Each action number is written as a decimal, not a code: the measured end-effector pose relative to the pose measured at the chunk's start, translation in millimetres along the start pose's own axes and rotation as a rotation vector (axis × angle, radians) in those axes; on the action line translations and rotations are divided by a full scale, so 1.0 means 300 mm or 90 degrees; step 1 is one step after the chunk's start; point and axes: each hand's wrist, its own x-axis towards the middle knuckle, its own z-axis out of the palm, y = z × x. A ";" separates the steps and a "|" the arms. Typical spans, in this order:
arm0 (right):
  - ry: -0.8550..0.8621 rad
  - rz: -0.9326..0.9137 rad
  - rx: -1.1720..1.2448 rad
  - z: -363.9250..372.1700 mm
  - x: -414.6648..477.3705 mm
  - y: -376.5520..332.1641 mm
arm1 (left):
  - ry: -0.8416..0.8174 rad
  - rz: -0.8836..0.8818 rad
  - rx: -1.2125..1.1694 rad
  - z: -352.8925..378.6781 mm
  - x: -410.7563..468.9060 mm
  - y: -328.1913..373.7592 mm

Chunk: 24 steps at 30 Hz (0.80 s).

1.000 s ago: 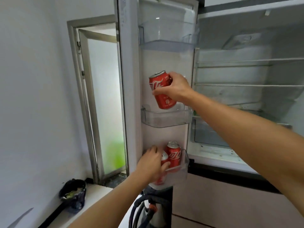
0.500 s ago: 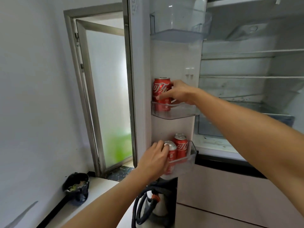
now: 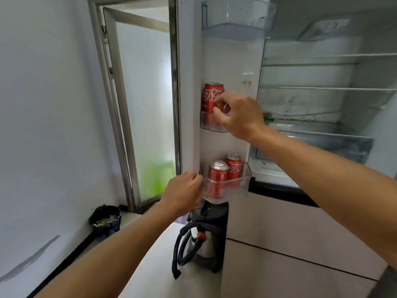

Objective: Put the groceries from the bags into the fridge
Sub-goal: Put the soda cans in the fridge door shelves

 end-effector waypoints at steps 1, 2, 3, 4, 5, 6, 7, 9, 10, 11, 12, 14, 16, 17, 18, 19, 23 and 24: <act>-0.026 -0.030 0.002 0.016 -0.029 -0.028 | -0.022 -0.035 0.008 -0.025 -0.036 -0.001; -0.052 -0.056 0.009 0.033 -0.060 -0.060 | -0.039 -0.070 0.018 -0.048 -0.074 -0.002; -0.073 -0.078 0.019 0.052 -0.092 -0.093 | -0.048 -0.103 0.029 -0.071 -0.116 -0.003; -0.092 -0.096 0.032 0.070 -0.126 -0.127 | -0.053 -0.135 0.035 -0.095 -0.162 -0.003; -0.112 -0.108 0.048 0.087 -0.161 -0.165 | -0.061 -0.166 0.039 -0.121 -0.212 0.000; -0.136 -0.118 0.068 0.104 -0.198 -0.203 | -0.069 -0.193 0.046 -0.145 -0.268 0.005; -0.162 -0.128 0.086 0.119 -0.236 -0.244 | -0.083 -0.219 0.058 -0.171 -0.329 0.013; -0.208 -0.158 0.115 0.145 -0.319 -0.332 | -0.114 -0.273 0.078 -0.221 -0.466 0.033; -0.225 -0.179 0.133 0.155 -0.359 -0.383 | -0.131 -0.301 0.088 -0.246 -0.538 0.042; -0.244 -0.200 0.152 0.162 -0.396 -0.439 | -0.152 -0.324 0.104 -0.277 -0.611 0.052; -0.261 -0.222 0.173 0.170 -0.429 -0.500 | -0.180 -0.348 0.125 -0.310 -0.685 0.059; -0.294 -0.265 0.204 0.180 -0.484 -0.638 | -0.216 -0.405 0.159 -0.385 -0.829 0.060; -0.306 -0.315 0.236 0.182 -0.528 -0.795 | -0.226 -0.471 0.185 -0.481 -0.971 0.050; -0.311 -0.340 0.256 0.179 -0.548 -0.876 | -0.228 -0.499 0.203 -0.532 -1.043 0.044; -0.314 -0.365 0.275 0.173 -0.567 -0.961 | -0.232 -0.525 0.221 -0.585 -1.116 0.038; -0.312 -0.390 0.292 0.163 -0.585 -1.048 | -0.236 -0.552 0.236 -0.638 -1.190 0.034; -0.315 -0.479 0.360 0.110 -0.661 -1.410 | -0.261 -0.657 0.287 -0.845 -1.486 0.029; -0.316 -0.501 0.374 0.099 -0.684 -1.504 | -0.269 -0.683 0.301 -0.894 -1.564 0.028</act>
